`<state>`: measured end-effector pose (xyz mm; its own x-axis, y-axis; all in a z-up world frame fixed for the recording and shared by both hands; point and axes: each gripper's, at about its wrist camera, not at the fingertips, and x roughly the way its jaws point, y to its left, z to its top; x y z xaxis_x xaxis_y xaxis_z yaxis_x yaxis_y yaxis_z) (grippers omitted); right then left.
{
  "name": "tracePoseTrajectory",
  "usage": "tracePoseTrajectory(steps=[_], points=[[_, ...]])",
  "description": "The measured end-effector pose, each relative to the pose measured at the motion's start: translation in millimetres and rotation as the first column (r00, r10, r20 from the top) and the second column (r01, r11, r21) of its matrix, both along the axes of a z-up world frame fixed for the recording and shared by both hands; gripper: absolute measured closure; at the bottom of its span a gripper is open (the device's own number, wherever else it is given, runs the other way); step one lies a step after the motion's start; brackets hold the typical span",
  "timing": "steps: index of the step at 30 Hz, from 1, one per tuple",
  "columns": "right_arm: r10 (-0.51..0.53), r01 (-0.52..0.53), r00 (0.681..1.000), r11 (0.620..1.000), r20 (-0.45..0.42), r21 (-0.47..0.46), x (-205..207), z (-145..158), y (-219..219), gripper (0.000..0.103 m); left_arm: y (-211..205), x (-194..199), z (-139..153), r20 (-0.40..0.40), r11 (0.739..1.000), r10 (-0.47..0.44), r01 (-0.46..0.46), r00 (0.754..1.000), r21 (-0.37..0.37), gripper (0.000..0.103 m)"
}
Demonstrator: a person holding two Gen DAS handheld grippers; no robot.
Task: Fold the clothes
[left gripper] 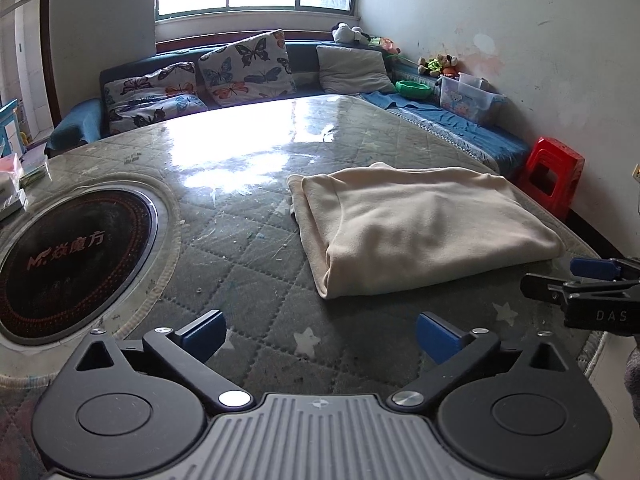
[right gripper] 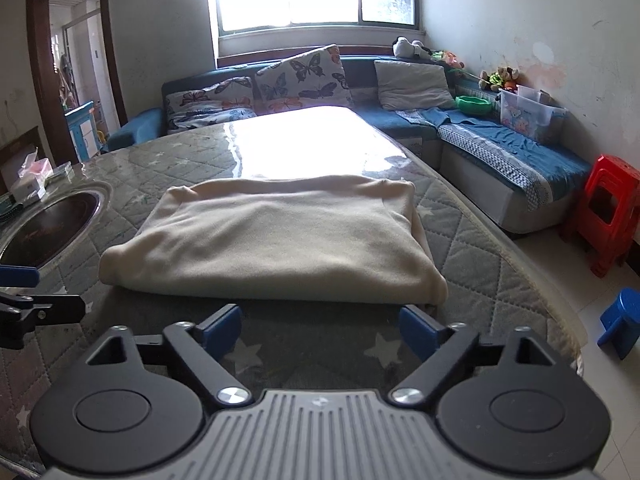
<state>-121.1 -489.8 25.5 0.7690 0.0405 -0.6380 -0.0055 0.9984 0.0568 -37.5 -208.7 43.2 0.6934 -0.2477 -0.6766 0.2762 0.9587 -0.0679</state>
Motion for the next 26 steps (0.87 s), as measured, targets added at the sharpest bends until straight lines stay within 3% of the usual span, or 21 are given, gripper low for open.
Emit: tracePoseTrajectory(steps=[9,26], points=[[-0.036,0.036,0.999,0.999,-0.003,-0.025,-6.0,-2.0,-0.2,0.0,-0.8,-8.8,-1.0,0.008,1.0,-0.003,0.003,1.0,0.002,0.0],[-0.049,0.05,0.999,0.998,0.003,-0.034,-15.3,-2.5,-2.7,0.0,-8.6,-23.0,-2.3,0.018,1.0,-0.012,0.011,1.0,0.013,0.0]])
